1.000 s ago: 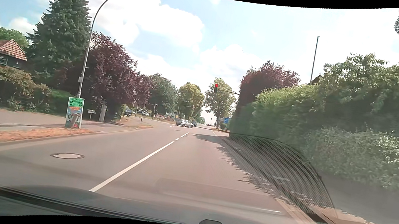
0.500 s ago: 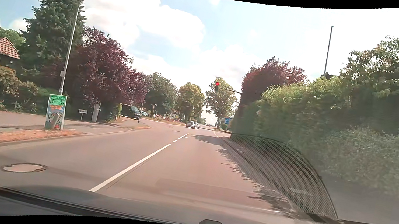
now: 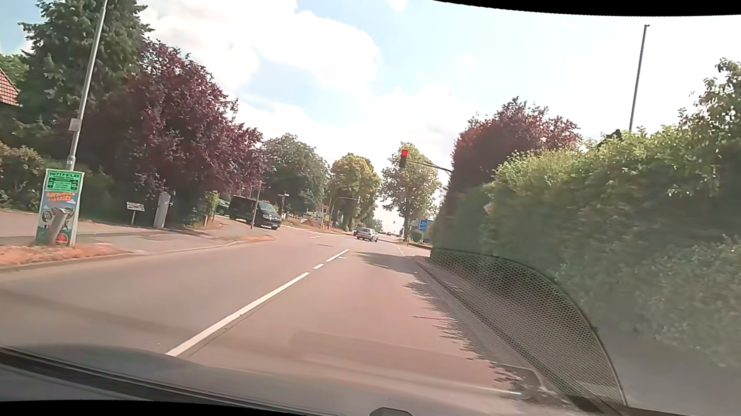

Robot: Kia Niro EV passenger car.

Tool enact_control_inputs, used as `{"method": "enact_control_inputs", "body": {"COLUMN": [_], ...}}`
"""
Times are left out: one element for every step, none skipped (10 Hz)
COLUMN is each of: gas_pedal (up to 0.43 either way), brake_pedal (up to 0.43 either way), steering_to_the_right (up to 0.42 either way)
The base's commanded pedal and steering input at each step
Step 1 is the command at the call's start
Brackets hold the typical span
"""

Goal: Follow the waypoints while adhering to traffic rules and regulations

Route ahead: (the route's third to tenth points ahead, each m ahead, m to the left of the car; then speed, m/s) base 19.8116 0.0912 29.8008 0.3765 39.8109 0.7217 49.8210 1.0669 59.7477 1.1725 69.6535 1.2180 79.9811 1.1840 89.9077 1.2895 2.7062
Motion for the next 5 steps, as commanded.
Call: {"method": "enact_control_inputs", "body": {"gas_pedal": [0.008,0.008,0.008,0.008,0.008], "brake_pedal": [0.0,0.0,0.0,0.0,0.0], "steering_to_the_right": [0.0,0.001,0.002,0.005,0.01]}}
